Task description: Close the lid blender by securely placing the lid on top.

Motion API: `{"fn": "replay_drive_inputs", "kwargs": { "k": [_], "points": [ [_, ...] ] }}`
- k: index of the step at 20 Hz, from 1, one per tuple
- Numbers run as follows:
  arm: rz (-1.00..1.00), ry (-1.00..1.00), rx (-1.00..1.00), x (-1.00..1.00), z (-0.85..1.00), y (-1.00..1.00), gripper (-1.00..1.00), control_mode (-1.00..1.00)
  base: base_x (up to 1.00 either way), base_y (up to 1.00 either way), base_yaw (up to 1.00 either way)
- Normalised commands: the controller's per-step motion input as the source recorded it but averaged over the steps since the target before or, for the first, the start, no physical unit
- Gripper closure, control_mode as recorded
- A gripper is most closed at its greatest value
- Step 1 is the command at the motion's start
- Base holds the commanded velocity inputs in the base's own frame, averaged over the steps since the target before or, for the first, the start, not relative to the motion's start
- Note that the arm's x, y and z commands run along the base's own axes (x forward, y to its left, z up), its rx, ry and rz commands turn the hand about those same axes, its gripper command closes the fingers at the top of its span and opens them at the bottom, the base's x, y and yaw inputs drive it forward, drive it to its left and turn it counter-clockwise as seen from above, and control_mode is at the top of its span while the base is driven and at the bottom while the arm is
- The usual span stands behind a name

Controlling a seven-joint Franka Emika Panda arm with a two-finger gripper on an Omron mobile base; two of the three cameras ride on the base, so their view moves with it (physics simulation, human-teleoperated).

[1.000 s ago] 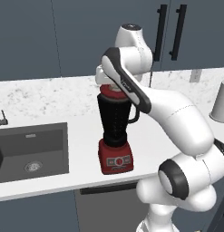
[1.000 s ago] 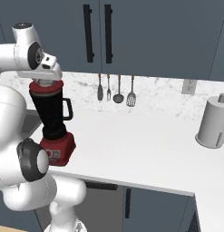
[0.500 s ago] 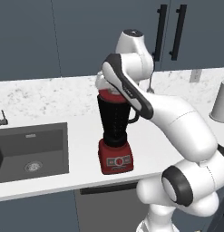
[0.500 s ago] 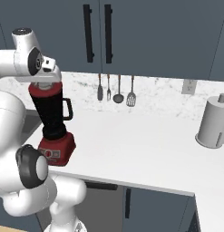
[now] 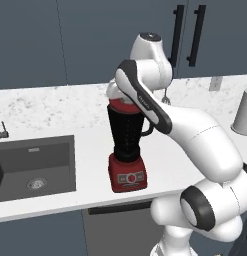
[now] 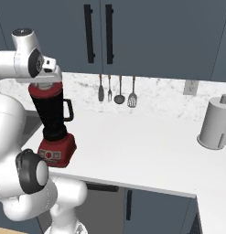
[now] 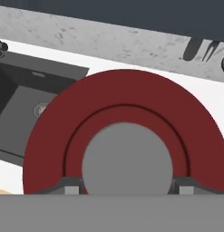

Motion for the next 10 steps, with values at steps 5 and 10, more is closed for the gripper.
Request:
{"fn": "replay_drive_inputs", "kwargs": {
  "k": [5, 10],
  "points": [
    [-0.03, 0.04, -0.07, 0.00, 0.16, 0.04, 1.00, -1.00, 0.00, 0.00, 0.00],
    [-0.04, 0.10, -0.10, 0.00, -0.21, 0.09, 1.00, -1.00, 0.00, 0.00, 0.00]
  ]
}}
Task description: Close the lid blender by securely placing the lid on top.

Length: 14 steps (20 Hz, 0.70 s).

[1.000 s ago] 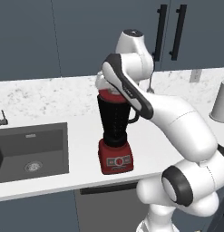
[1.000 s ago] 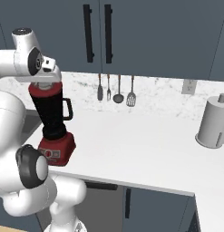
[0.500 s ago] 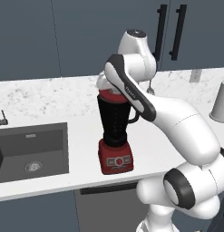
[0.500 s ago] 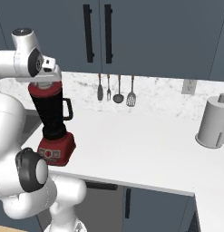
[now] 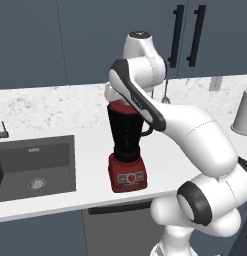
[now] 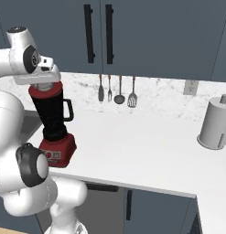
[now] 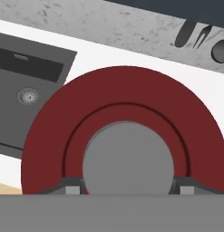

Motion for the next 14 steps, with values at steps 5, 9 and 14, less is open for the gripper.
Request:
{"fn": "replay_drive_inputs", "kwargs": {
  "k": [5, 9, 14],
  "points": [
    [-0.02, 0.00, -0.02, 0.00, -0.47, 0.03, 1.00, -1.00, 0.00, 0.00, 0.00],
    [0.00, -0.03, 0.00, 0.00, -0.24, 0.01, 1.00, -1.00, 0.00, 0.00, 0.00],
    [0.00, -0.02, 0.00, -0.01, 0.04, -0.03, 1.00, -1.00, 0.00, 0.00, 0.00]
  ]
}}
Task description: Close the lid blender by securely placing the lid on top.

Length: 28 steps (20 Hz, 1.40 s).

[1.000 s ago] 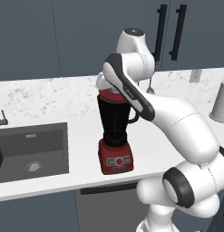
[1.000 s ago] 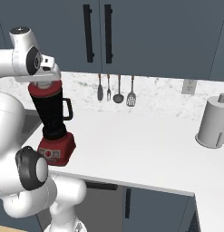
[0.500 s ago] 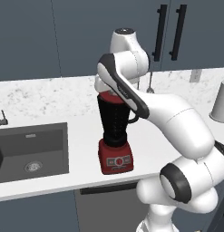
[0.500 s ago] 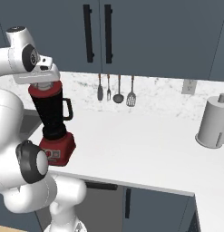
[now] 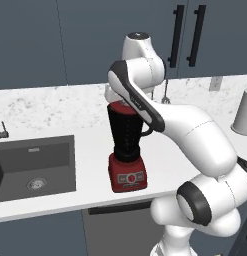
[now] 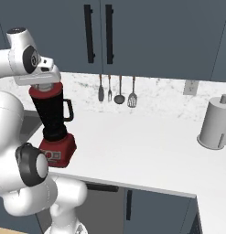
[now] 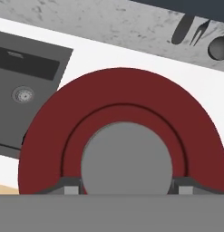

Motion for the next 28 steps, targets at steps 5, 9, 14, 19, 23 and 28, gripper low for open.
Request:
{"fn": "replay_drive_inputs", "kwargs": {
  "k": [5, 9, 14, 19, 23, 28],
  "points": [
    [-0.02, 0.01, 0.00, 0.12, 0.08, 0.00, 1.00, -1.00, 0.00, 0.00, 0.00],
    [-0.04, 0.03, 0.00, 0.23, 0.03, 0.00, 1.00, -1.00, 0.00, 0.00, 0.00],
    [-0.01, 0.02, 0.00, 0.00, -0.32, 0.00, 1.00, -1.00, 0.00, 0.00, 0.00],
    [0.00, -0.06, 0.03, -0.14, -0.73, 0.03, -1.00, -1.00, 0.00, 0.00, 0.00],
    [0.00, -0.19, 0.05, -0.13, -0.16, 0.00, -1.00, -1.00, 0.00, 0.00, 0.00],
    [0.00, -0.19, 0.01, -0.03, 0.05, 0.00, -1.00, -1.00, 0.00, 0.00, 0.00]
  ]
}}
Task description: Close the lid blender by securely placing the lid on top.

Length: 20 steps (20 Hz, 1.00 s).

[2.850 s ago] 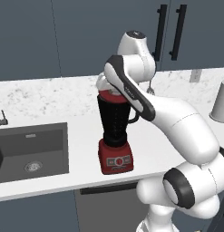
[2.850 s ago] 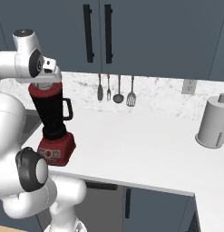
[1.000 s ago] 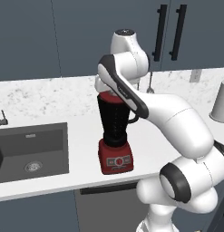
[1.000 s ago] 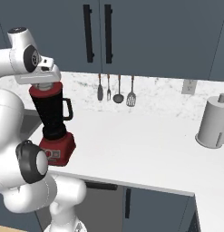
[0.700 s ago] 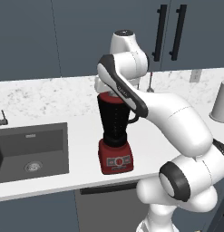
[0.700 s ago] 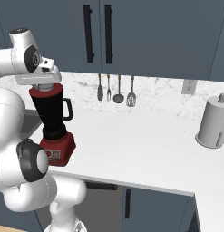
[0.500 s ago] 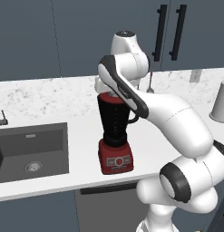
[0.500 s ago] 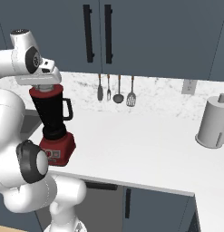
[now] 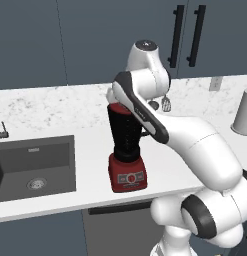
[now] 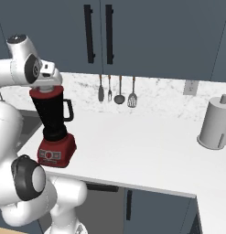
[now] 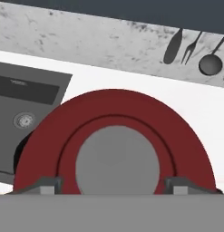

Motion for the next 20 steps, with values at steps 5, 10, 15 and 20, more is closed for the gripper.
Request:
{"fn": "replay_drive_inputs", "kwargs": {
  "k": [5, 10, 15, 20],
  "points": [
    [0.00, -0.15, 0.00, 0.00, 0.17, 0.04, -1.00, -1.00, 0.00, 0.00, 0.00],
    [0.00, -0.19, 0.00, -0.35, 0.51, 0.00, -1.00, -1.00, 0.00, 0.00, 0.00],
    [0.00, -0.09, 0.06, -0.74, 0.05, -0.39, -1.00, -1.00, 0.00, 0.00, 0.00],
    [-0.02, -0.12, 0.11, -0.91, -0.58, -0.99, -1.00, -1.00, 0.00, 0.00, 0.00]
  ]
}}
